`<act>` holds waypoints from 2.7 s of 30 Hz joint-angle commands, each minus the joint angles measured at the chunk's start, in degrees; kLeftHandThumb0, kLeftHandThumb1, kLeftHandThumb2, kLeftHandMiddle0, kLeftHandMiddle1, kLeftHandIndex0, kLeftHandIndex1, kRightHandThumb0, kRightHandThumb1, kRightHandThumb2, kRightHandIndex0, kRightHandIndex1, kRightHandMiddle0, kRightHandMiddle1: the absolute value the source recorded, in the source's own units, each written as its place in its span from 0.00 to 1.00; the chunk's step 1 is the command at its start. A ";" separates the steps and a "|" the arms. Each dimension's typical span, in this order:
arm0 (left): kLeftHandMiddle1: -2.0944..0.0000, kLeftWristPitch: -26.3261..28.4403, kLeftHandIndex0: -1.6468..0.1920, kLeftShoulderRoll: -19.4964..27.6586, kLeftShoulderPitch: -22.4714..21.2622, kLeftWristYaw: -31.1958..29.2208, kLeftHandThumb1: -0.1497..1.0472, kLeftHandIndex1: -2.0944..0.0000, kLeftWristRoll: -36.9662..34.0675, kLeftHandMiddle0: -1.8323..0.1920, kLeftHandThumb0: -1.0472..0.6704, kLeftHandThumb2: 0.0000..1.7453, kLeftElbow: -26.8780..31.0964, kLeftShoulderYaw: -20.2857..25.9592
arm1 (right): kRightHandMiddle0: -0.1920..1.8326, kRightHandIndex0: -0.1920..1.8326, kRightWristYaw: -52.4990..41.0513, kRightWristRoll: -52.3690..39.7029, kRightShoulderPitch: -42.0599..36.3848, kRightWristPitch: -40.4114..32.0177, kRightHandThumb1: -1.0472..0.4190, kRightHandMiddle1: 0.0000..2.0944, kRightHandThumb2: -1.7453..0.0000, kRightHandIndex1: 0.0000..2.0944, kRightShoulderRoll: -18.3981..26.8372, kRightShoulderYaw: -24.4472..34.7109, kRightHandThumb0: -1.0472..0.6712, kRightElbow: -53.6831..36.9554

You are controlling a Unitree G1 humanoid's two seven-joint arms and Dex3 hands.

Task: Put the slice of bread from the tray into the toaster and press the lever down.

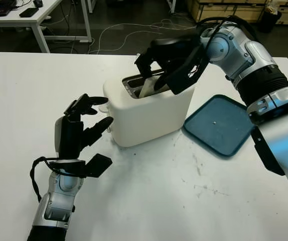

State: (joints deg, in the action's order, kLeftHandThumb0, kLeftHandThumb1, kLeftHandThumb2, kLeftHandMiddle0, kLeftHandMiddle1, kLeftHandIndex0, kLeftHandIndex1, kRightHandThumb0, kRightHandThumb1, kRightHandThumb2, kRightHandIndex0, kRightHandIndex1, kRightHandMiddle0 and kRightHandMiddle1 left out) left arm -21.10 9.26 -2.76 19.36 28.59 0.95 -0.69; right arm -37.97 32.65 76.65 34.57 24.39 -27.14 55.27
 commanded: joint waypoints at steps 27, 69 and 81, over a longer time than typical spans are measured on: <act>0.35 -0.47 0.65 2.41 -0.45 -0.23 0.87 0.57 -1.05 0.67 0.40 0.01 0.72 1.83 | 0.42 0.36 14.68 -21.61 -18.95 2.27 0.16 0.01 1.00 0.17 8.12 24.77 0.31 -2.22; 0.39 -1.34 0.61 5.76 -1.47 -3.56 0.87 0.61 -2.88 0.64 0.40 0.00 1.19 2.77 | 0.51 0.50 26.52 -20.42 -28.55 5.72 0.19 0.03 1.00 0.11 -0.53 26.24 0.25 -12.64; 0.39 -0.45 0.62 5.15 -1.13 -4.26 0.87 0.60 -2.95 0.65 0.42 0.00 1.97 2.66 | 0.55 0.44 17.42 -10.27 -20.46 0.96 0.28 0.01 1.00 0.26 7.21 16.89 0.26 -14.28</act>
State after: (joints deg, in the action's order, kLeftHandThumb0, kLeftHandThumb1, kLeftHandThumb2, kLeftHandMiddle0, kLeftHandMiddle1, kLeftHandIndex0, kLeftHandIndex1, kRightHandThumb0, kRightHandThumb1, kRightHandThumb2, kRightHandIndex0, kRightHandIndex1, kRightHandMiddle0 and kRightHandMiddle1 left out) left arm -22.05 14.44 -4.24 15.44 26.00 2.10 1.97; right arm -19.84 21.62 54.24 35.98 30.71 -9.65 42.24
